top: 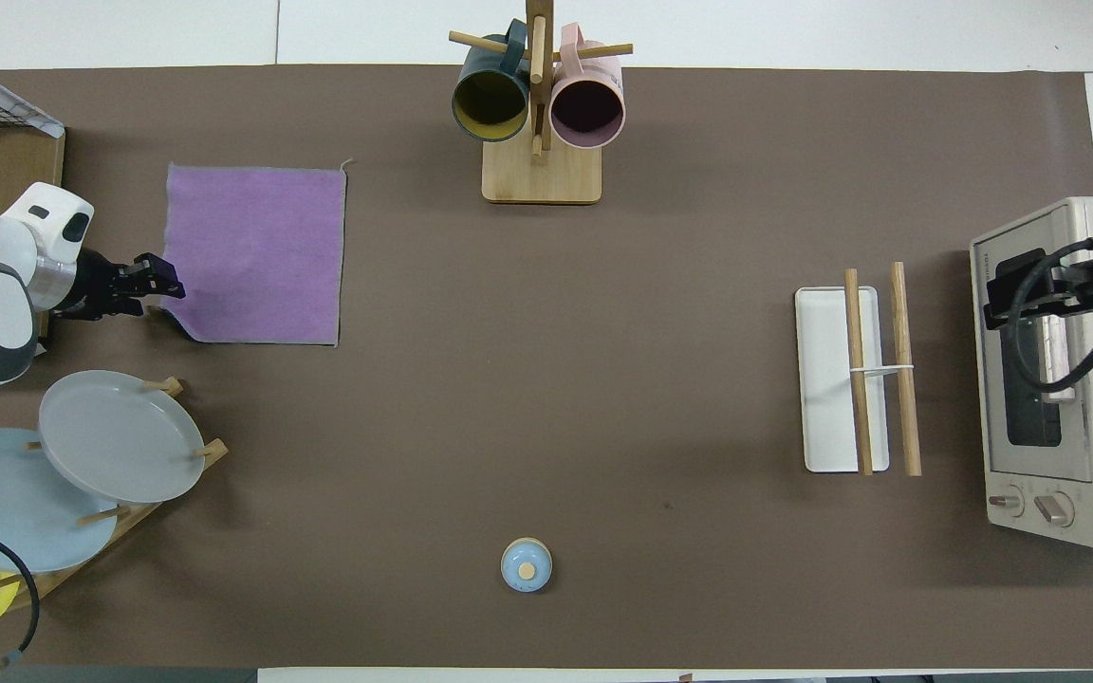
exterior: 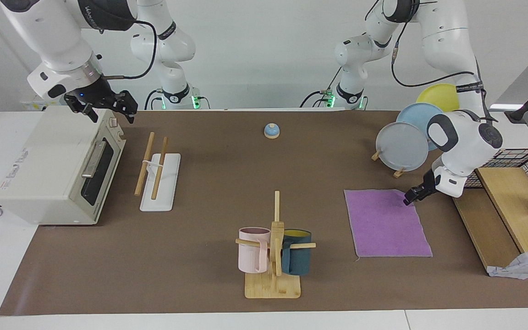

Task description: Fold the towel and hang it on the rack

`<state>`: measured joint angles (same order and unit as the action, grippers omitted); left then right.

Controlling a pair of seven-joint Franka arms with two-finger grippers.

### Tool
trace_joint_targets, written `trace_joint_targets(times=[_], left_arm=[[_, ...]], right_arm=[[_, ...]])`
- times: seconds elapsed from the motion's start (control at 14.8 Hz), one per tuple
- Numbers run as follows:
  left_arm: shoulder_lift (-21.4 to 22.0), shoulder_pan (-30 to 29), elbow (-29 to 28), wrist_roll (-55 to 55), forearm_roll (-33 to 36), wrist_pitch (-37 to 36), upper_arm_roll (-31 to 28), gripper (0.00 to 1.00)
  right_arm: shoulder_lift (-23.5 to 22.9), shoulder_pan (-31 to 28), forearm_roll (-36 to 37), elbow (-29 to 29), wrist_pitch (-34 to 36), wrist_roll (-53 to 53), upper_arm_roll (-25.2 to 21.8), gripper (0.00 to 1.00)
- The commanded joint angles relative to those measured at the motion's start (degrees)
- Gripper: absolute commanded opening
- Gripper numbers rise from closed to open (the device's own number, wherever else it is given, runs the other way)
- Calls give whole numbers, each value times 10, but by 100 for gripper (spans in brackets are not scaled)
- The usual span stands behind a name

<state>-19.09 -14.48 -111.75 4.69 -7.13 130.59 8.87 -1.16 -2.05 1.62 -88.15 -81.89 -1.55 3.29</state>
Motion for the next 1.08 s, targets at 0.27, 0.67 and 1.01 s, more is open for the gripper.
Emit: trace_joint_targets(times=[0.27, 0.67, 1.01], left_arm=[[-7, 1, 3, 1, -5, -25, 0, 48], [-6, 1, 3, 3, -5, -35, 0, 38], [-6, 3, 7, 4, -1, -43, 0, 0]], right_arm=[[22, -5, -27, -46, -49, 11, 8, 100], [34, -5, -32, -76, -63, 10, 8, 100], [37, -4, -33, -86, -84, 9, 8, 100]])
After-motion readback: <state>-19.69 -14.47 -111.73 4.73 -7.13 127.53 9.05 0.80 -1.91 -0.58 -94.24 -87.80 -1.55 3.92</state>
